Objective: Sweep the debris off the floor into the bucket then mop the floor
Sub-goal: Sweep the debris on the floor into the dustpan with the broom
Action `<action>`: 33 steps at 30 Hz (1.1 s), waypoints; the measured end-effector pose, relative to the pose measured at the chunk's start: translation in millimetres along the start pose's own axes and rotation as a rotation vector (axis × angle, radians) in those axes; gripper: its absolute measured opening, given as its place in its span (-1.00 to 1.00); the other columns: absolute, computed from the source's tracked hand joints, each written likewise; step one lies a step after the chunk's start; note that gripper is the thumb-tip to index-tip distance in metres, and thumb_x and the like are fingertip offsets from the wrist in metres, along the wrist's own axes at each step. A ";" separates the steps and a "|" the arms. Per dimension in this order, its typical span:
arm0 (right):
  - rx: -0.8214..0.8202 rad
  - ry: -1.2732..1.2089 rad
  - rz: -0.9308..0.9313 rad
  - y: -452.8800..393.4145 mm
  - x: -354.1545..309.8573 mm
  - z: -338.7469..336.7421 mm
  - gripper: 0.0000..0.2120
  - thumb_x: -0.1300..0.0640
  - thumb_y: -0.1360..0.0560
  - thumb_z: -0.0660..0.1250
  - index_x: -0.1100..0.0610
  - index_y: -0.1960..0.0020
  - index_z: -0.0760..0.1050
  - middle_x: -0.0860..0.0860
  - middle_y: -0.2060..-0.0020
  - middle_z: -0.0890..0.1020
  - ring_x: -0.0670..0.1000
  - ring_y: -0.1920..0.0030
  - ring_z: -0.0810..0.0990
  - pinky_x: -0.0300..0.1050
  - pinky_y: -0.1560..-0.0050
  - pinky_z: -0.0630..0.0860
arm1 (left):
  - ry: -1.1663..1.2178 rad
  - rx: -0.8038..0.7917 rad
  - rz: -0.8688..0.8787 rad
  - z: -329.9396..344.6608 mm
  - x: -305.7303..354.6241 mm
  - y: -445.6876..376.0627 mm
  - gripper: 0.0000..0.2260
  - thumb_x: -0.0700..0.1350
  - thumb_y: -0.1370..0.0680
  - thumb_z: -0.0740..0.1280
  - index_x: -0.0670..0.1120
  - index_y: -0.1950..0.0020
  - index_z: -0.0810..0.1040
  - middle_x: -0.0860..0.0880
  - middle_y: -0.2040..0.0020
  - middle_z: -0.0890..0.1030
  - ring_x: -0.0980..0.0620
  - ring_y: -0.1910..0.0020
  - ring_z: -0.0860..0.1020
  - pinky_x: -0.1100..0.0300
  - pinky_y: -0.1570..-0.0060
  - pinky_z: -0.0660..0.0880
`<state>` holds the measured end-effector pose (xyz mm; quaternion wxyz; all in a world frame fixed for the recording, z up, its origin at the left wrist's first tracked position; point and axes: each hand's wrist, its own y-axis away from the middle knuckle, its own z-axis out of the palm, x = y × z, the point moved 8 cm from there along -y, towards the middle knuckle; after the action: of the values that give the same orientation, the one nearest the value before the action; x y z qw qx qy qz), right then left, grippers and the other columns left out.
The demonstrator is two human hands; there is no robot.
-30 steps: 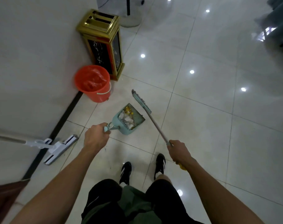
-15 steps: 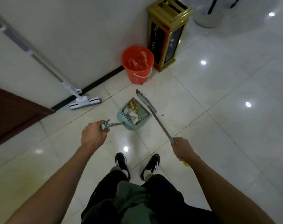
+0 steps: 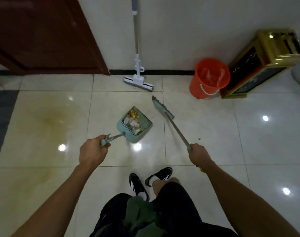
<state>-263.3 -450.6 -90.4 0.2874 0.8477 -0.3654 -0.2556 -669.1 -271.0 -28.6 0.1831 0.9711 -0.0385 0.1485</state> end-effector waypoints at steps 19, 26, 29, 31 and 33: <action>-0.233 0.242 -0.169 -102.2 -74.0 30.1 -0.74 0.23 -0.61 0.20 0.35 -0.22 0.46 0.24 -0.11 0.61 0.18 -0.04 0.64 -0.16 0.22 0.46 | -0.014 0.099 -0.419 38.7 -30.4 58.0 -0.84 -0.04 -0.51 0.45 0.08 -0.08 0.67 -0.12 0.25 0.66 -0.18 0.32 0.56 0.04 0.25 0.54; -0.377 0.259 -0.200 -60.2 -67.1 60.7 -0.73 0.24 -0.59 0.21 0.34 -0.24 0.45 0.22 -0.09 0.60 0.14 0.03 0.63 -0.17 0.23 0.47 | -0.053 0.082 -0.445 46.7 -25.6 79.2 -0.87 -0.03 -0.49 0.44 0.13 -0.02 0.65 0.03 0.36 0.51 -0.07 0.38 0.44 0.15 0.33 0.41; -0.399 0.283 -0.213 -41.5 -66.6 68.4 -0.71 0.25 -0.57 0.21 0.31 -0.26 0.44 0.20 -0.11 0.59 0.15 -0.01 0.63 -0.14 0.18 0.50 | -0.048 0.073 -0.451 50.4 -33.0 90.8 -0.86 -0.02 -0.49 0.43 0.13 -0.04 0.64 -0.03 0.30 0.61 -0.10 0.35 0.46 0.15 0.32 0.41; -0.401 0.300 -0.225 -32.4 -66.5 71.4 -0.75 0.24 -0.58 0.21 0.30 -0.22 0.45 0.20 -0.11 0.59 0.11 0.05 0.61 -0.14 0.20 0.47 | -0.047 0.064 -0.432 54.0 -36.7 98.1 -0.85 -0.02 -0.50 0.43 0.13 -0.06 0.64 -0.05 0.27 0.64 -0.14 0.32 0.53 0.14 0.31 0.43; -0.369 0.307 -0.236 -25.2 -64.7 71.4 -0.79 0.22 -0.60 0.20 0.30 -0.16 0.48 0.19 -0.05 0.62 0.03 0.21 0.55 -0.20 0.35 0.42 | -0.046 0.065 -0.426 57.0 -42.5 108.2 -0.83 -0.02 -0.51 0.42 0.13 -0.09 0.64 -0.07 0.24 0.65 -0.17 0.27 0.58 0.13 0.28 0.45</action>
<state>-336.4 -408.2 -143.2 0.4572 0.8466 -0.1635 -0.2179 -707.9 -391.7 -54.9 0.1781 0.9658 0.1681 0.0854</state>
